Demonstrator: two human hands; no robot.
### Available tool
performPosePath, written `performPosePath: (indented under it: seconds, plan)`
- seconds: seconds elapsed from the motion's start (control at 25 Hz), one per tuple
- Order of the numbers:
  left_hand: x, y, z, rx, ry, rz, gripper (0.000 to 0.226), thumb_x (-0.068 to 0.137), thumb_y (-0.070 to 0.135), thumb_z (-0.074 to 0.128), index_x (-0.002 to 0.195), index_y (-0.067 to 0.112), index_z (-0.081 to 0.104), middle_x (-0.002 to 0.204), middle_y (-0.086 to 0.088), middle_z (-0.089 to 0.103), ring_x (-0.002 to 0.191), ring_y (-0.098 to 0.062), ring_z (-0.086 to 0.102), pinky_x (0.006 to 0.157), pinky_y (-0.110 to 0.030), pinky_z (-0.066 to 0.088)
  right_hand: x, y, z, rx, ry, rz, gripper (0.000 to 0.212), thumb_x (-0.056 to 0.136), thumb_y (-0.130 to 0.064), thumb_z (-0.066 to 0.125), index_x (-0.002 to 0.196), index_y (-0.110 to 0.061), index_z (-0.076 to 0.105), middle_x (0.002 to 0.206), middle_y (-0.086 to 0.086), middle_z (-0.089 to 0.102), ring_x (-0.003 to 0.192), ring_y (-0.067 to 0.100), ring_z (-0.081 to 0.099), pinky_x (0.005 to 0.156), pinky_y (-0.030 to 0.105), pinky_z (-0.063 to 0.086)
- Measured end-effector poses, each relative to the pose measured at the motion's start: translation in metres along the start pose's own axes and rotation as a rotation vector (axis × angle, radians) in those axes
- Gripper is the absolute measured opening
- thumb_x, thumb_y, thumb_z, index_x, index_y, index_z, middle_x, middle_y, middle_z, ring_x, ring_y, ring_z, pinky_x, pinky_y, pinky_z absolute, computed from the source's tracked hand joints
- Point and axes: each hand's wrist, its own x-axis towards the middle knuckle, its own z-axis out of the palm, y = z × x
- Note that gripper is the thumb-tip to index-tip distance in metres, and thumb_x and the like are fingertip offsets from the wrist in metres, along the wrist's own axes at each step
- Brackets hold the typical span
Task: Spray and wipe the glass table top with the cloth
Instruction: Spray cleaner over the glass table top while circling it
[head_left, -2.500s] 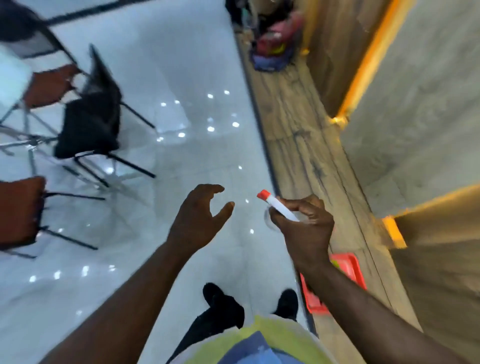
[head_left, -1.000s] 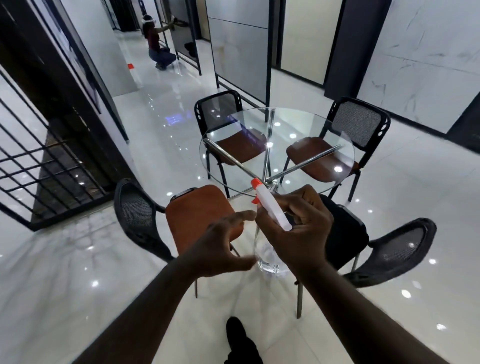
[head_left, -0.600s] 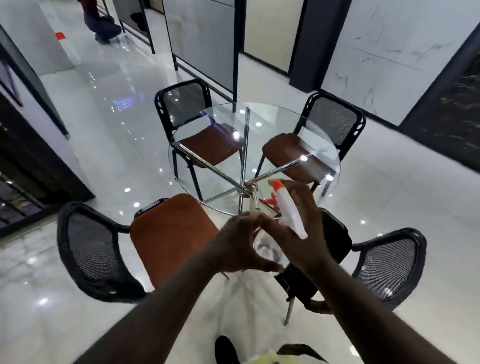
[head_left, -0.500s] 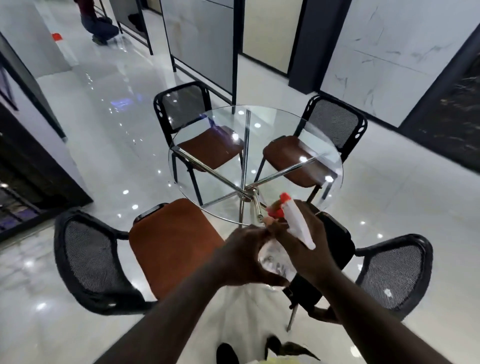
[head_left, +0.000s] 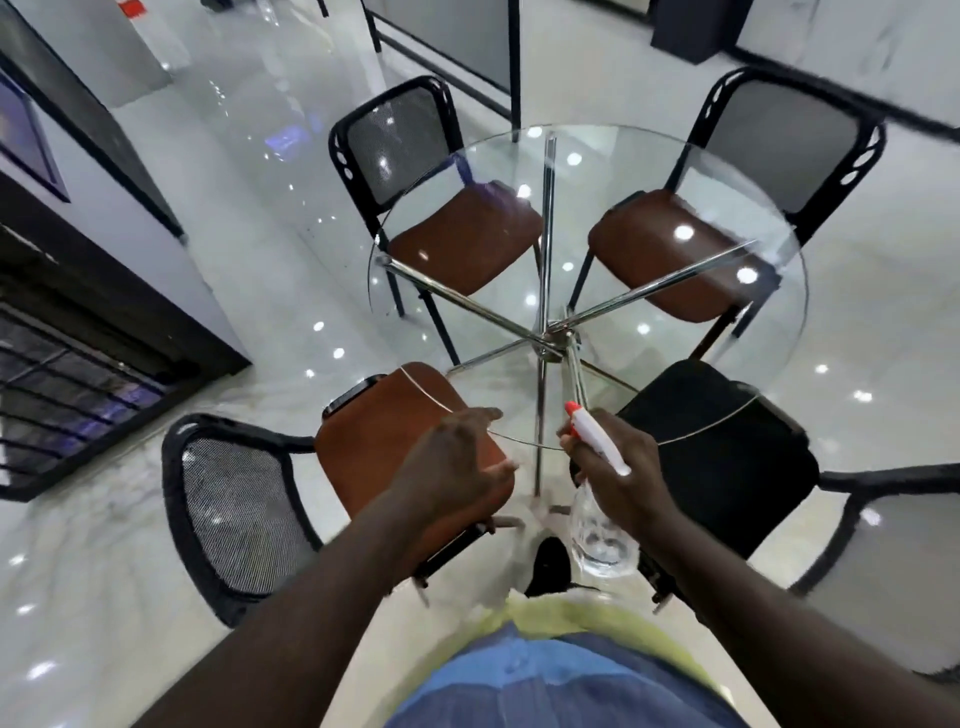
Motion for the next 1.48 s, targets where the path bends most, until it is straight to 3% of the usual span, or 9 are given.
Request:
performPosePath:
  seconds: [0.2,0.32,0.52,0.72,1.08,1.28,1.48]
  plan:
    - [0.053,-0.038,0.034,0.152,-0.371,-0.065,0.099,0.089,0.056,0.073,0.165,0.018,0.022,0.174,0.000,0.013,0.159,-0.017,0.018,0.125,-0.031,0.021,0.024,0.045,0.004,-0.096,-0.123,0.156,0.008,0.088,-0.021,0.067,0.093,-0.021,0.074,0.081,-0.001,0.071,0.069,0.022,0.070,0.065,0.054,0.061]
    - [0.078,-0.053,0.053,0.219,-0.431,-0.083,0.102,0.093,0.051,0.070,0.166,0.011,0.011,0.175,-0.004,0.000,0.161,-0.020,0.006,0.127,-0.032,0.013,0.032,0.057,0.004,-0.197,-0.153,0.148,0.016,0.086,-0.034,0.061,0.089,-0.020,0.067,0.077,-0.001,0.066,0.065,0.020,0.065,0.062,0.047,0.057]
    - [0.096,-0.077,0.079,0.290,-0.540,-0.134,0.114,0.094,0.044,0.071,0.164,0.005,-0.010,0.170,-0.014,-0.023,0.160,-0.031,-0.014,0.130,-0.041,0.002,0.042,0.077,0.000,-0.363,-0.244,0.212,0.012,0.086,-0.038,0.057,0.086,-0.027,0.056,0.077,-0.004,0.062,0.066,0.022,0.065,0.061,0.052,0.057]
    - [0.106,-0.083,0.081,0.333,-0.621,-0.117,0.121,0.090,0.050,0.073,0.163,0.007,-0.013,0.170,-0.013,-0.024,0.160,-0.029,-0.015,0.131,-0.046,0.005,0.041,0.081,-0.009,-0.343,-0.220,0.263,0.007,0.086,-0.038,0.057,0.083,-0.032,0.055,0.078,-0.004,0.063,0.069,0.027,0.067,0.063,0.055,0.058]
    - [0.114,-0.091,0.067,0.381,-0.766,-0.117,0.124,0.089,0.057,0.071,0.162,0.018,-0.021,0.166,0.000,-0.035,0.158,-0.019,-0.019,0.128,-0.056,0.010,0.059,0.082,0.005,-0.359,-0.317,0.214,0.007,0.082,-0.030,0.063,0.087,-0.034,0.060,0.082,-0.008,0.062,0.073,0.020,0.063,0.066,0.052,0.056]
    - [0.119,-0.086,0.066,0.404,-0.803,-0.125,0.122,0.091,0.054,0.071,0.162,0.015,-0.019,0.168,-0.003,-0.032,0.159,-0.021,-0.016,0.126,-0.062,0.011,0.075,0.072,0.025,-0.359,-0.303,0.197,0.011,0.084,-0.030,0.064,0.079,-0.027,0.055,0.074,-0.005,0.059,0.067,0.024,0.057,0.063,0.053,0.054]
    - [0.119,-0.081,0.066,0.420,-0.818,-0.137,0.118,0.094,0.051,0.069,0.162,0.011,-0.019,0.168,-0.007,-0.031,0.160,-0.024,-0.015,0.125,-0.066,0.012,0.084,0.064,0.028,-0.311,-0.324,0.201,0.007,0.079,-0.030,0.062,0.079,-0.035,0.056,0.076,-0.008,0.061,0.068,0.021,0.059,0.063,0.050,0.054]
